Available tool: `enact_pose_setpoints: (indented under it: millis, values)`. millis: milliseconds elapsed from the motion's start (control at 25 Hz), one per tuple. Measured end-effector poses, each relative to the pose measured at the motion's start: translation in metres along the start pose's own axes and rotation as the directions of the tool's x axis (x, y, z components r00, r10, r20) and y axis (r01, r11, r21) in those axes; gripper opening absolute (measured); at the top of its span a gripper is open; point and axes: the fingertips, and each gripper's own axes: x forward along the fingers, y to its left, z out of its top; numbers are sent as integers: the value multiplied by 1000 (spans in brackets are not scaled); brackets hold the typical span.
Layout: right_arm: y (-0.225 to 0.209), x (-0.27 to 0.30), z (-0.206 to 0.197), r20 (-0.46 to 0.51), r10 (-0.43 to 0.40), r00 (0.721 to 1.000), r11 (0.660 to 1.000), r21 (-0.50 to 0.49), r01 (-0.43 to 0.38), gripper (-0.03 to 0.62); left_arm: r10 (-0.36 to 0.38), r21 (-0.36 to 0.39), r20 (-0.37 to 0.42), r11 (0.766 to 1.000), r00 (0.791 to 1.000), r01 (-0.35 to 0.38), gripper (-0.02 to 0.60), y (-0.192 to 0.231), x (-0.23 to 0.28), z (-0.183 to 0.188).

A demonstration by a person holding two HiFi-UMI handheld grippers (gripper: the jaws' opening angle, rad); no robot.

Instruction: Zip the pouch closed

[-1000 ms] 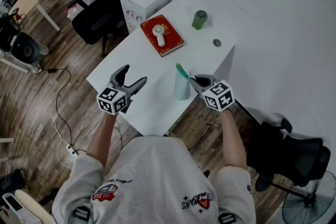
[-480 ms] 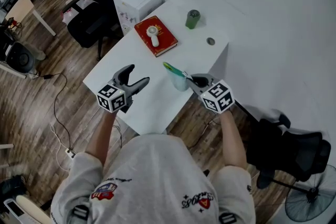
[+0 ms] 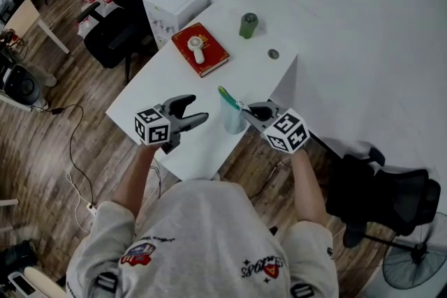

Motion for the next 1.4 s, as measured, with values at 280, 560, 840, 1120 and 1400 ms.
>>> enact_pose_setpoints:
  millis: [280,560,840,1120,1400]
  values:
    - [5,-4,3,1,19,1000,999,-36,-19,17,-183,-82,-19,980,983,181,316,-27,32,-4]
    - [15,-2,4,-16,37,999,998,-58,-38,17,-276,-167,33,946,961,278,259,-34,37,8]
    - [30,3,7,-22,81,996,993,-88,-83,17,-364,-193,-26,916,931,352,253,-50,46,-3]
    - [42,9,8,-40,117,992,986,-117,-121,17,-393,-205,-66,905,917,373,239,-57,51,-12]
    - [47,15,1,-67,125,990,981,-138,-134,17,-415,-192,-75,898,907,395,196,-62,53,-15]
